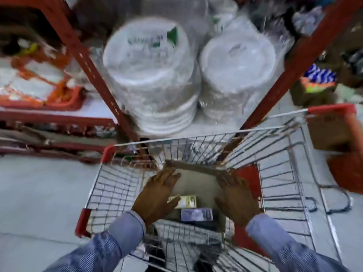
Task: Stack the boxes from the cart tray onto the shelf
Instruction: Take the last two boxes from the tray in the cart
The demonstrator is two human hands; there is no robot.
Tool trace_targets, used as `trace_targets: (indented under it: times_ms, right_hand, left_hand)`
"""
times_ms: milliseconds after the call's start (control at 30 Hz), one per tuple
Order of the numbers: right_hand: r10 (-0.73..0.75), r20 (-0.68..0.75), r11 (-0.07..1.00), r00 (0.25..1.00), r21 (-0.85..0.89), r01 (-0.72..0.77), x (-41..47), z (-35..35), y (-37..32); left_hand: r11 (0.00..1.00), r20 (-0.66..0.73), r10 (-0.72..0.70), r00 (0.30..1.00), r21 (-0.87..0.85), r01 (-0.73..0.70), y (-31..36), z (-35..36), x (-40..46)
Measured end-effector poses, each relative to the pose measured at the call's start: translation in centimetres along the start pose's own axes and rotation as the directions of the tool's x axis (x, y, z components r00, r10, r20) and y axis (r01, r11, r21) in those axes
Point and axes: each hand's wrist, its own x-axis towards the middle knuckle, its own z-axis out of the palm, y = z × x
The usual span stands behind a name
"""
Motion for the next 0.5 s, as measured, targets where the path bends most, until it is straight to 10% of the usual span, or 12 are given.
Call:
trace_targets:
  times_ms: [500]
  right_hand:
    - [-0.073,0.345,0.995,0.936,0.084,0.046,7.5,17.1,-0.3]
  left_hand:
    - [0.984,0.429,-0.138,0.893,-0.040,0.172,-5.0,17.8,5.7]
